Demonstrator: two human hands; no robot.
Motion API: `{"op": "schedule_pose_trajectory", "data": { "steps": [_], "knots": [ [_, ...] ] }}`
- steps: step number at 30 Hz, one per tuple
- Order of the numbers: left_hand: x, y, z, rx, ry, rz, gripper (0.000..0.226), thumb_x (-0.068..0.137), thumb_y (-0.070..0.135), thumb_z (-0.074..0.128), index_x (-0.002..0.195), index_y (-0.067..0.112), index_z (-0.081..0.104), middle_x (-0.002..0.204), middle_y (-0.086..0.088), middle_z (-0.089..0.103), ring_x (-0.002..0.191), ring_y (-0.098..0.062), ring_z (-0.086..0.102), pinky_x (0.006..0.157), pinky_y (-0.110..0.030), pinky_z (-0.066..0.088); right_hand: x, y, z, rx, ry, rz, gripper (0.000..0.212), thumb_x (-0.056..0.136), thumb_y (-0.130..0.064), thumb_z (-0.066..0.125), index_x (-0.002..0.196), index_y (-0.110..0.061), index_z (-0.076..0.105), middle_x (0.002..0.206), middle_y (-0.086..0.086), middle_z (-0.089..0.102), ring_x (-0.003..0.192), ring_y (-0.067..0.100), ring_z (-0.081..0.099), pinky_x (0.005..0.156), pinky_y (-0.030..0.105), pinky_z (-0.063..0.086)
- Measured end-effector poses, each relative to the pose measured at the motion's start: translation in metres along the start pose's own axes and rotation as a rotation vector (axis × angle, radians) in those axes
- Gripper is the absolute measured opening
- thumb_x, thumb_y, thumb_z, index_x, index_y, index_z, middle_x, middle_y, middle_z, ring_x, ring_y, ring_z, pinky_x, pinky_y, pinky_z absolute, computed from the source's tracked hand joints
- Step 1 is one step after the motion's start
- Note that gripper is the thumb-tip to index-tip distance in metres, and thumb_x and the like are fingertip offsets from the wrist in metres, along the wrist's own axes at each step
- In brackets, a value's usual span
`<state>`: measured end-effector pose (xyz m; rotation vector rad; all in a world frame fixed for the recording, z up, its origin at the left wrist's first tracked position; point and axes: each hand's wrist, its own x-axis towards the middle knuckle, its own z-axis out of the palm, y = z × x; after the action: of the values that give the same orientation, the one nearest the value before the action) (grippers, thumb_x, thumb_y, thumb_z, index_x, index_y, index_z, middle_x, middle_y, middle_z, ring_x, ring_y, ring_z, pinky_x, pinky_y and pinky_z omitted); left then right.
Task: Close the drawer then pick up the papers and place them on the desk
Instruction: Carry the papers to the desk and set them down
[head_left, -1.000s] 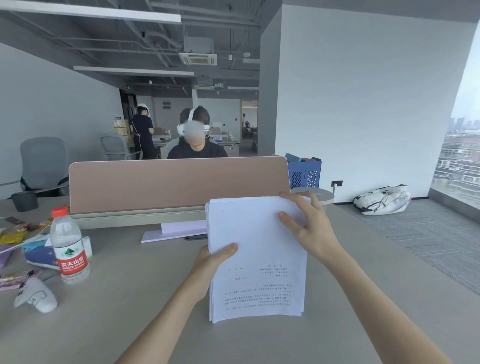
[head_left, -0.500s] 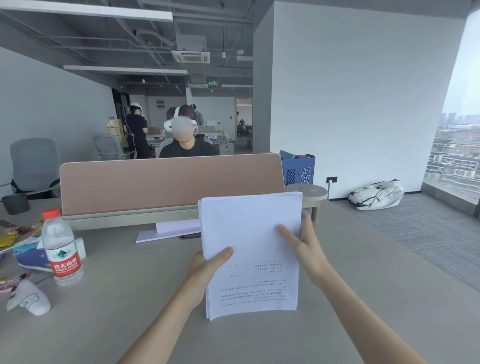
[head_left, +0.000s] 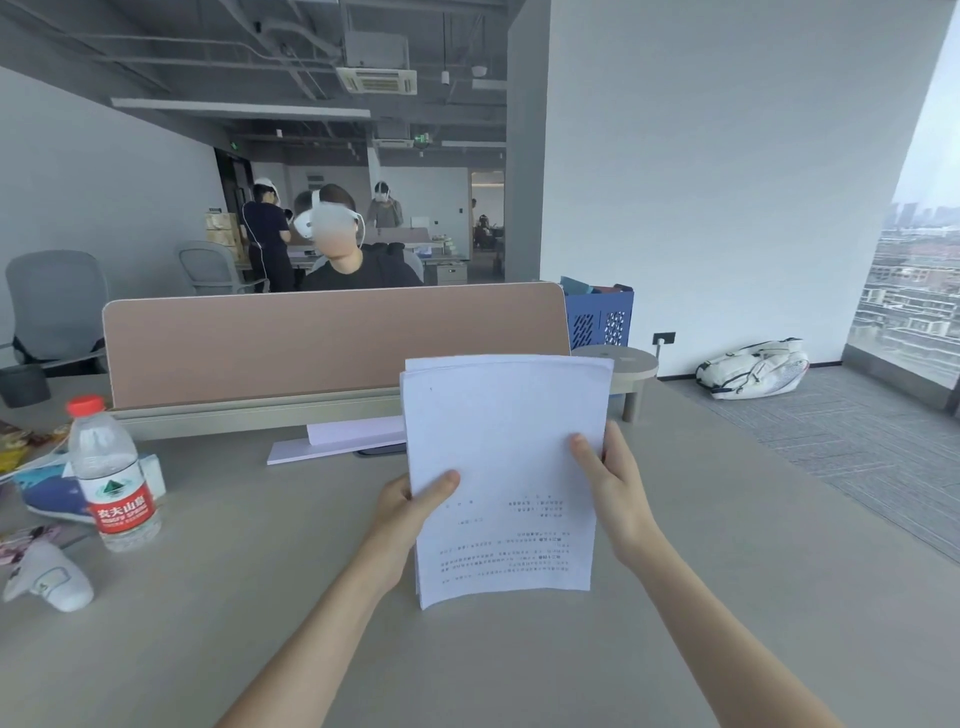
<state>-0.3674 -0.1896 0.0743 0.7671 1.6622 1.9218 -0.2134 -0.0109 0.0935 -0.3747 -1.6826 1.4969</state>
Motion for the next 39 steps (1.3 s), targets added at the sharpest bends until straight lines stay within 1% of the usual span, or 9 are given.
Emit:
{"op": "schedule_pose_trajectory", "data": {
  "steps": [5,10,14,18,26,29,34,37,39],
  "knots": [
    [-0.002,-0.033,0.009,0.039,0.071,-0.079,0.039,0.069,0.036,0.08,0.102,0.014,0.077,0.098,-0.003,0.081,0.093,-0.021,0.077,0.084,-0.039,0.06,-0.016,0.031,0.007,0.009,-0.001,0.093,0.015,0.103,-0.028,0.053,0.115,-0.032,0.061,0.117,-0.013,0.072,0.111,0.009,0.067,0.096,0.04,0.052],
    [0.009,-0.027,0.012,0.056,0.14,-0.046,0.01,0.081,0.025,0.079,0.088,0.018,0.078,0.084,0.004,0.081,0.08,-0.011,0.077,0.074,-0.031,0.061,-0.007,0.029,0.002,-0.007,0.039,0.062,0.019,0.103,-0.028,0.052,0.11,-0.01,0.052,0.105,-0.012,0.07,0.099,0.007,0.066,0.097,0.043,0.051],
    [0.002,-0.047,0.018,0.074,0.144,-0.095,0.015,0.08,0.026,0.08,0.093,0.018,0.077,0.091,0.001,0.081,0.078,-0.008,0.077,0.07,-0.029,0.062,-0.018,0.054,0.005,-0.065,0.05,0.128,0.012,0.103,-0.029,0.05,0.102,-0.036,0.059,0.11,-0.018,0.071,0.109,0.008,0.065,0.1,0.043,0.05],
    [0.001,-0.055,0.019,0.09,0.18,-0.093,0.006,0.085,0.024,0.075,0.09,0.02,0.076,0.085,0.008,0.079,0.071,-0.002,0.075,0.056,-0.016,0.056,-0.025,0.074,0.0,-0.085,0.06,0.162,0.015,0.103,-0.029,0.05,0.109,-0.018,0.058,0.109,-0.003,0.071,0.101,0.012,0.065,0.1,0.05,0.048],
    [0.002,-0.058,0.013,0.133,0.151,-0.135,0.006,0.088,0.029,0.071,0.092,0.026,0.073,0.09,0.011,0.077,0.086,-0.008,0.072,0.064,-0.021,0.054,-0.031,0.08,-0.006,-0.136,-0.03,0.215,0.021,0.104,-0.021,0.047,0.117,-0.031,0.061,0.113,-0.016,0.072,0.112,0.008,0.065,0.094,0.033,0.052],
    [0.002,-0.059,0.012,0.126,0.12,-0.186,0.019,0.09,0.03,0.069,0.105,0.019,0.073,0.098,0.004,0.077,0.089,-0.012,0.073,0.07,-0.026,0.057,-0.036,0.086,-0.011,-0.183,-0.091,0.243,0.027,0.104,-0.022,0.048,0.127,-0.031,0.059,0.12,-0.014,0.071,0.116,0.01,0.065,0.1,0.039,0.051],
    [0.008,-0.046,0.013,0.149,0.024,-0.256,0.02,0.096,0.031,0.06,0.108,0.018,0.069,0.108,-0.004,0.075,0.093,-0.016,0.072,0.074,-0.031,0.057,-0.023,0.079,-0.028,-0.125,-0.124,0.446,0.021,0.101,-0.02,0.05,0.113,-0.019,0.067,0.112,0.0,0.077,0.106,0.023,0.073,0.098,0.05,0.054],
    [0.01,-0.043,0.02,0.136,0.004,-0.32,0.031,0.094,0.042,0.06,0.114,0.02,0.069,0.111,-0.004,0.075,0.102,-0.024,0.072,0.089,-0.044,0.058,-0.019,0.071,-0.038,-0.021,-0.071,0.56,0.027,0.103,-0.027,0.049,0.11,-0.01,0.07,0.107,0.008,0.078,0.099,0.03,0.076,0.093,0.053,0.057],
    [0.01,-0.043,0.029,0.086,-0.004,-0.361,0.032,0.093,0.044,0.06,0.113,0.02,0.069,0.11,-0.005,0.076,0.098,-0.024,0.073,0.085,-0.044,0.06,-0.017,0.069,-0.045,-0.021,-0.011,0.597,0.029,0.103,-0.028,0.05,0.107,-0.008,0.071,0.104,0.011,0.079,0.095,0.033,0.076,0.088,0.052,0.059]
  ]
}}
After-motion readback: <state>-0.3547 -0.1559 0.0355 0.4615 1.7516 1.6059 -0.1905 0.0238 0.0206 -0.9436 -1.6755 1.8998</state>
